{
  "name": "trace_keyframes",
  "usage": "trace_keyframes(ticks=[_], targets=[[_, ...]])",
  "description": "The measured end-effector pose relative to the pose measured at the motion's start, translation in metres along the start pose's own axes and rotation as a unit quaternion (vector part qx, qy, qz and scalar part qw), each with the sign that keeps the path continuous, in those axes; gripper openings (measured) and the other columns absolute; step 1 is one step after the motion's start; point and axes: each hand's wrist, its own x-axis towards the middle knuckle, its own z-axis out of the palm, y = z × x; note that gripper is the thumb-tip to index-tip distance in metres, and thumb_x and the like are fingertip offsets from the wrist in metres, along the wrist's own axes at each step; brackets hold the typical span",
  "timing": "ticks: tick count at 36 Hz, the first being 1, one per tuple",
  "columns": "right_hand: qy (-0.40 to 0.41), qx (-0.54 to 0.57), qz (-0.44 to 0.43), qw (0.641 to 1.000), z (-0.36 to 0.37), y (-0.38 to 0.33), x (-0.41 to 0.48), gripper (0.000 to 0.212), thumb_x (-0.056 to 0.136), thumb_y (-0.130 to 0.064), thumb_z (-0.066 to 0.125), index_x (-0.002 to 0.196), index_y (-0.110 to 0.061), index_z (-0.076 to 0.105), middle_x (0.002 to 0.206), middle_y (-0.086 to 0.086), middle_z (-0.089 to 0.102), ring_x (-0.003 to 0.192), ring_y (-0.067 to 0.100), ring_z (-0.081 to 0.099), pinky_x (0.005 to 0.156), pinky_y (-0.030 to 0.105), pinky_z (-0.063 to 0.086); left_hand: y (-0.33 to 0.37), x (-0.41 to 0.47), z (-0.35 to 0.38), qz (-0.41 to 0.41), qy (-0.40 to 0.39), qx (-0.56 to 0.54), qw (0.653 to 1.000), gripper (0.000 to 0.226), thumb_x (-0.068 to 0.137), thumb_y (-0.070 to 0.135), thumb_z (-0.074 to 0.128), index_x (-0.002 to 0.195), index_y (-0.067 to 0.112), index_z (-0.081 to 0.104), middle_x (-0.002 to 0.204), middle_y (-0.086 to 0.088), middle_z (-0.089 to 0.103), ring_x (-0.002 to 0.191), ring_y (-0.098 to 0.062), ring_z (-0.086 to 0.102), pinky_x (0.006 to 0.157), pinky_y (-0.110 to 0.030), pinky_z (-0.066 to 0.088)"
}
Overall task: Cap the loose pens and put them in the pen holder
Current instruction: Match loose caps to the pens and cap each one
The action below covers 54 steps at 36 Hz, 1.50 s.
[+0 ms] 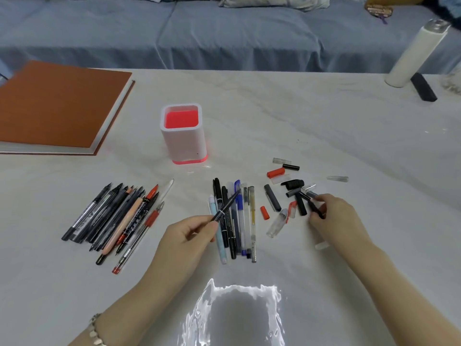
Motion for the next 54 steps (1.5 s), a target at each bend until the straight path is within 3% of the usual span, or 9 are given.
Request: trace_keyframes(ticks=[3,5,9,12,15,25,30,44,54], targets=[[0.039,0.112,-0.015,0.993,-0.006,-0.007,-0.011,0.036,0.085,-0.005,0.047,0.120,-0.012,0.053,0.094,0.009,0.059,0.090,0.030,0.055,0.068,0.030,0.044,0.003,-0.002,0.000,0.018,-0.003,0.011,1.000,0.025,0.087,0.011,0.056,0.076,0.030,0.067,0.050,0.022,0.057,0.041,0.006,0.044,0.046,-0.004,0.035],[0.031,0.228,-0.036,0.972,-0.011,-0.016,-0.022,0.034,0.084,-0.002,0.049,0.108,-0.024,0.059,0.085,0.006,0.060,0.084,0.029,0.063,0.078,0.034,0.052,0.003,-0.003,0.000,0.021,-0.005,0.022,1.000,0.025,0.086,0.012,0.057,0.078,0.034,0.066,0.053,0.022,0.059,0.043,0.007,0.046,0.047,-0.004,0.036],[-0.043,0.531,-0.030,0.846,-0.016,-0.038,-0.045,0.027,0.085,0.003,0.054,0.094,-0.022,0.061,0.074,0.005,0.069,0.076,0.018,0.071,0.078,0.028,0.057,0.002,-0.005,0.003,0.026,-0.012,0.029,0.999,0.032,0.084,0.014,0.061,0.069,0.041,0.069,0.067,0.001,0.068,0.053,0.001,0.049,0.055,-0.007,0.041],[-0.063,0.655,-0.013,0.753,-0.016,-0.050,-0.056,0.018,0.085,0.001,0.053,0.095,-0.013,0.058,0.073,0.005,0.073,0.084,0.022,0.071,0.073,0.027,0.058,0.004,-0.007,0.005,0.031,-0.019,0.027,0.999,0.044,0.082,0.014,0.063,0.063,0.053,0.067,0.065,0.008,0.068,0.054,0.000,0.049,0.057,-0.008,0.041],[-0.056,0.693,-0.018,0.718,-0.015,-0.060,-0.063,0.019,0.086,-0.002,0.051,0.093,-0.017,0.058,0.078,0.008,0.073,0.087,0.023,0.071,0.075,0.029,0.058,0.006,-0.008,0.006,0.040,-0.034,0.040,0.998,0.044,0.081,0.016,0.064,0.065,0.058,0.064,0.065,0.010,0.067,0.054,0.001,0.049,0.056,-0.006,0.039],[-0.061,0.715,-0.018,0.696,-0.012,-0.070,-0.073,0.016,0.090,-0.004,0.046,0.101,-0.012,0.054,0.081,0.009,0.074,0.083,0.023,0.071,0.077,0.029,0.058,0.011,-0.013,0.007,0.051,-0.059,0.033,0.996,0.036,0.081,0.017,0.063,0.077,0.053,0.067,0.078,0.010,0.071,0.069,-0.014,0.059,0.063,-0.011,0.043],[-0.061,0.724,-0.015,0.687,-0.011,-0.070,-0.074,0.016,0.090,-0.003,0.046,0.103,-0.011,0.052,0.081,0.008,0.073,0.081,0.022,0.071,0.077,0.029,0.057,0.011,-0.015,0.007,0.048,-0.066,0.036,0.996,0.037,0.081,0.015,0.064,0.069,0.049,0.068,0.065,0.016,0.067,0.057,0.000,0.052,0.057,-0.006,0.038],[-0.138,0.686,-0.042,0.713,-0.005,-0.074,-0.081,0.018,0.069,-0.014,0.056,0.087,-0.012,0.056,0.077,0.013,0.074,0.078,0.018,0.072,0.075,0.023,0.057,0.013,-0.019,0.006,0.110,-0.047,0.092,0.988,0.022,0.080,0.027,0.063,0.076,0.048,0.069,0.074,0.014,0.067,0.068,0.001,0.059,0.061,-0.005,0.040],[-0.122,0.649,-0.113,0.743,-0.002,-0.071,-0.088,0.013,0.068,-0.029,0.074,0.078,-0.025,0.066,0.077,0.006,0.074,0.084,0.020,0.071,0.076,0.022,0.054,0.022,-0.018,0.007,-0.002,-0.101,-0.006,0.995,0.029,0.087,0.004,0.053,0.061,0.009,0.064,0.044,0.009,0.045,0.037,-0.002,0.031,0.039,-0.008,0.025]])
